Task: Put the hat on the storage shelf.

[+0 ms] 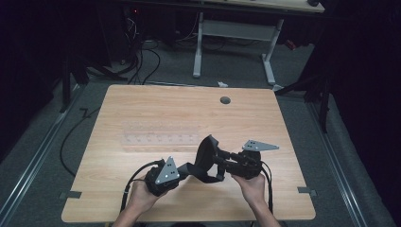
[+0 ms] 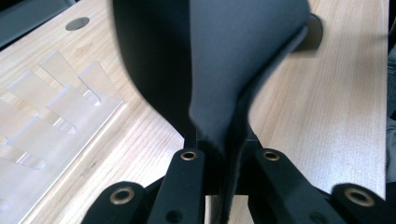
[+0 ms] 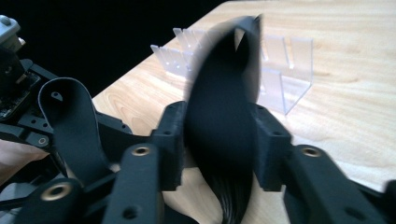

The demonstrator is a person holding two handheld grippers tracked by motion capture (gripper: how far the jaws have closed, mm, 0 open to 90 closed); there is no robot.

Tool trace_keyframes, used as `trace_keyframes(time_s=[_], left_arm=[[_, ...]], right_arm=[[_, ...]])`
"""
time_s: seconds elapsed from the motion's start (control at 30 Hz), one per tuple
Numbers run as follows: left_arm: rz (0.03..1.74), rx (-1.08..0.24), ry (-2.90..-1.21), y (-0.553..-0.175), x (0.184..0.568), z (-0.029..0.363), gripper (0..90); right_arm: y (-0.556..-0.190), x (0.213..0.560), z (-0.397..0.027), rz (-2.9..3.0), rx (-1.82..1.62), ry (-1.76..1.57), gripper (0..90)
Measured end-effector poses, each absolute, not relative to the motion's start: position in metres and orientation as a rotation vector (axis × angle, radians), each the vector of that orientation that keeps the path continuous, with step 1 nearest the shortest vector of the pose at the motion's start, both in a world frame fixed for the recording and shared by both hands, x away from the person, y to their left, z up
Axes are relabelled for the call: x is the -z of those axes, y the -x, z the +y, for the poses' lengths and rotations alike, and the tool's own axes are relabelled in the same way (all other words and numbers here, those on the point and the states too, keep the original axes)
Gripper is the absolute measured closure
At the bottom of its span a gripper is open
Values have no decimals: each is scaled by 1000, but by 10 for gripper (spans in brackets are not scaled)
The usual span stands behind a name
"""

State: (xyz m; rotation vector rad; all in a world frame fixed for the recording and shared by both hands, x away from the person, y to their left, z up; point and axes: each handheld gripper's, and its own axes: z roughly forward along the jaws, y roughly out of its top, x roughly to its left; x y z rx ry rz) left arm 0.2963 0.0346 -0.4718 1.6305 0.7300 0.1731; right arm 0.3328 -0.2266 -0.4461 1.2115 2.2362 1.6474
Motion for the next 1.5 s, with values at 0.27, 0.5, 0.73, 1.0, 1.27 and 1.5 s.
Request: trace_keyframes(time_s=[0.27,0.5,0.73,1.0,1.27,1.5], left_arm=[[794,-136,-1531,-301,462,53,863],[852,-115,-1472,-305,457,65,863],[908,-109,-1424,-309,454,72,862],[944,-106,-1377,-314,452,82,862],[968,-113,-1329,-318,447,91,861],[982,-114,-1299,-321,443,97,860]], right_arm=[[-330,454,-252,2150,-1587,-1278,496],[-341,488,-265,2152,-1314,-1397,467],[-354,519,-272,2129,-1070,-1453,436],[-360,531,-269,2093,-891,-1396,423],[-364,531,-272,2090,-884,-1417,392],[-363,531,-272,2090,-883,-1416,389]])
